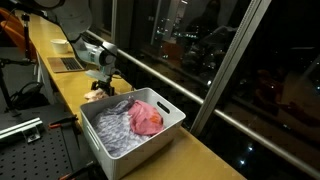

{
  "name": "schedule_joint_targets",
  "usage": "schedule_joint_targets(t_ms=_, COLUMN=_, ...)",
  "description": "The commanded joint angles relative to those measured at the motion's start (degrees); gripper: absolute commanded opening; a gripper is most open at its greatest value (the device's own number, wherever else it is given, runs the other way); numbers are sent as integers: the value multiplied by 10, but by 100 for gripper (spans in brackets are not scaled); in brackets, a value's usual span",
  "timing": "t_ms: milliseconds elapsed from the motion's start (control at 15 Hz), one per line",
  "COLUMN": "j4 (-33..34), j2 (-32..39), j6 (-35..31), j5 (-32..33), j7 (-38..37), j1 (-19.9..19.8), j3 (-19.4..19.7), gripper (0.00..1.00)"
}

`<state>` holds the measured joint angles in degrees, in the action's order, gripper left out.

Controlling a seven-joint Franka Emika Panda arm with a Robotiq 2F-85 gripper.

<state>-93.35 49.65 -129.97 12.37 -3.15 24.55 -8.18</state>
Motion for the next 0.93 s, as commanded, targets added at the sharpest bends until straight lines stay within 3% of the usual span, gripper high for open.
schedule_joint_targets(t_ms=0, j4=34, j2=-7, j6=42, j5=16, j7=-26, j1=29, j3=8, gripper=21)
schedule_joint_targets(t_ms=200, j4=31, j2=-39, j6=63, j5=31, j7=-41, j1=41, j3=11, gripper=2)
schedule_joint_targets(t_ms=333, j4=21, j2=-65, j6=77, j5=43, j7=-51, j1=45, j3=14, gripper=5)
schedule_joint_targets(t_ms=533, j4=-9, j2=-133, j6=112, j5=66, j7=-66, j1=41, j3=21, gripper=0)
schedule_joint_targets(t_ms=867, j4=-71, j2=-266, j6=154, j5=104, j7=-84, j1=10, j3=36, gripper=0)
